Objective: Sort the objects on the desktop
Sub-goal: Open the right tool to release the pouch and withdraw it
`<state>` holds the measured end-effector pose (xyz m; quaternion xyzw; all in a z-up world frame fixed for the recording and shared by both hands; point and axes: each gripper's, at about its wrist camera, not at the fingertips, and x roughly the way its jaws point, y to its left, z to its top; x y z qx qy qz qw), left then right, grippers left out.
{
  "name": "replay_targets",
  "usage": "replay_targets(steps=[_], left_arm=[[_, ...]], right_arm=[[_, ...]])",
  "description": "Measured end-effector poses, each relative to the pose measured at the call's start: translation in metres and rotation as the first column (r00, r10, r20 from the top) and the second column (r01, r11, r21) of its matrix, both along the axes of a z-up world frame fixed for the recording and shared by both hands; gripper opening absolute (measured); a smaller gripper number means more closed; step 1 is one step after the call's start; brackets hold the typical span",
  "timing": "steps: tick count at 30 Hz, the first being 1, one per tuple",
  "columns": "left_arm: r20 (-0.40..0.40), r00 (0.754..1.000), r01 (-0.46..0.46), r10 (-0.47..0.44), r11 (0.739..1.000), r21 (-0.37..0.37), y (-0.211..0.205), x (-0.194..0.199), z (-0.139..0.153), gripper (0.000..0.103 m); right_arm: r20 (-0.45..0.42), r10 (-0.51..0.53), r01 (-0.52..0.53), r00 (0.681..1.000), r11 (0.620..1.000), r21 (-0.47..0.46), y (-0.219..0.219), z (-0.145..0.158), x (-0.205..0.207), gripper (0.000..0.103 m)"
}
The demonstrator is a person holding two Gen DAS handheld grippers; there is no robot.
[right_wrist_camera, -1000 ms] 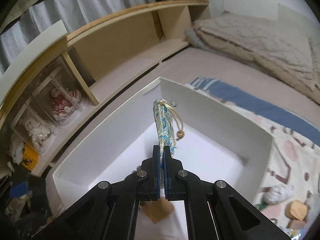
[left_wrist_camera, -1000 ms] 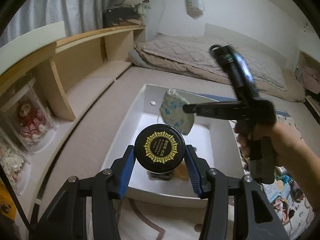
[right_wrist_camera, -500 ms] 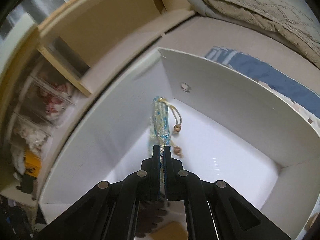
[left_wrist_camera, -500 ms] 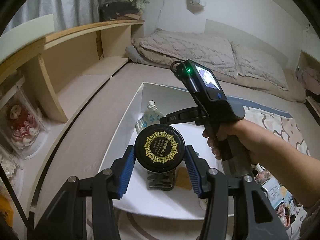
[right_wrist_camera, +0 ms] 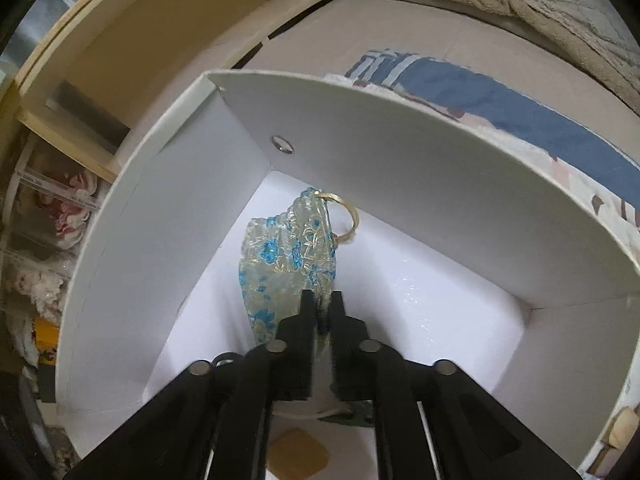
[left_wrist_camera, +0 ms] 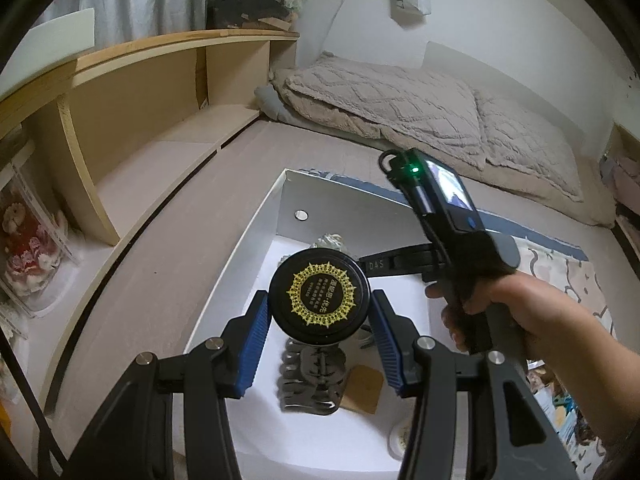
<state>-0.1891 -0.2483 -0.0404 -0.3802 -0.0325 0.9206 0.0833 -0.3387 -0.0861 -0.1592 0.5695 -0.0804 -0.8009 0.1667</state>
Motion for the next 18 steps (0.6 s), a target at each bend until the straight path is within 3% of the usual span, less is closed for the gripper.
replay_targets(steps=[1,2,8,14,18], left_arm=[[0.002,1.000,-0.002,0.002,1.000,-0.002,0.001,0.000,0.000,0.050],[0.003,1.000,-0.005,0.005,1.000,-0.007,0.003,0.000,0.000,0.050],[0.003,1.000,-0.011,0.011,1.000,-0.018,0.011,-0.003,0.004,0.050],[0.055,0.998,0.011,-0.011,1.000,-0.001,0.033,-0.020,0.002,0.050],[0.069,0.998,0.010,-0.010,1.000,0.012,0.045,-0.035,0.008,0.050]], right_arm=[[-0.001,-0.001,0.001,1.000,1.000,-0.007,0.002,0.002,0.002,0.060],[-0.007,0.003,-0.003,1.000,1.000,-0.010,0.003,0.003,0.005,0.067],[-0.117,0.002,-0.001,0.993,1.000,0.007,0.024,0.032,0.037,0.067],[-0.282,0.053,-0.047,0.958,0.999,0.027,0.052,0.075,0.087,0.067],[-0.347,0.066,-0.057,0.936,0.998,0.035,0.076,0.090,0.115,0.067]])
